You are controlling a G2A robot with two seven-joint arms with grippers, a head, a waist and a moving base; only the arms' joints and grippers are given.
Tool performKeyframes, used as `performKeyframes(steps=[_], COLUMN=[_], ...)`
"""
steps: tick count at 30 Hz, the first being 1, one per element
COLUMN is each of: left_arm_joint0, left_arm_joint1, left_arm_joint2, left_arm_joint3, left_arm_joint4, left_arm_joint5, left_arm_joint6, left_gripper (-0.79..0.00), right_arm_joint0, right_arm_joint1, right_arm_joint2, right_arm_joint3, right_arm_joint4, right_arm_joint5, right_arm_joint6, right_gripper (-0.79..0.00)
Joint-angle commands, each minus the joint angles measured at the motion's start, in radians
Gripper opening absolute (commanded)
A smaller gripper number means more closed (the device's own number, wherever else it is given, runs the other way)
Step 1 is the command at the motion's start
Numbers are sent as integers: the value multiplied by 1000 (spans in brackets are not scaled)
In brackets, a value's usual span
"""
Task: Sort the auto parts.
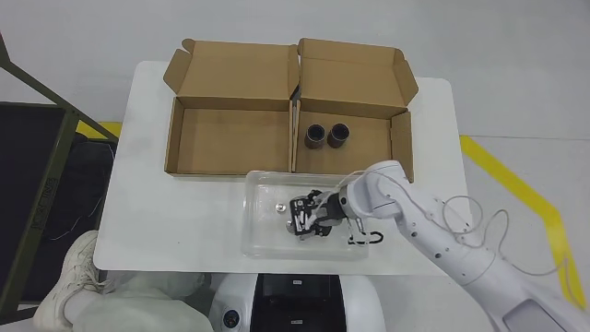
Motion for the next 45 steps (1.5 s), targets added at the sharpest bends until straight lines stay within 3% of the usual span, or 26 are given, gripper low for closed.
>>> performKeyframes(steps=[1, 20, 34, 39, 43, 45], left_arm_joint0=[0, 0, 0, 0, 0, 0], left_arm_joint1=[0, 0, 0, 0, 0, 0], left_arm_joint2=[0, 0, 0, 0, 0, 0], left_arm_joint3=[0, 0, 0, 0, 0, 0], left_arm_joint4=[0, 0, 0, 0, 0, 0], left_arm_joint5=[0, 0, 0, 0, 0, 0], left_arm_joint6=[0, 0, 0, 0, 0, 0], left_gripper=[0, 0, 0, 0, 0, 0], right_arm_joint0=[10, 62, 81, 83, 83, 81], right_arm_joint1=[-2, -13, -24, -28, -30, -30], right_arm_joint2=[-12, -115, -142, -145, -147, -148], right_arm_joint3=[12, 97, 129, 137, 133, 125], right_arm_joint4=[-7, -79, -141, -151, -159, -162], right_arm_joint5=[0, 0, 0, 0, 0, 0], right_arm_joint6=[-9, -153, -236, -244, -248, -250], right_gripper=[-206, -296, -449, -529, -754, -785])
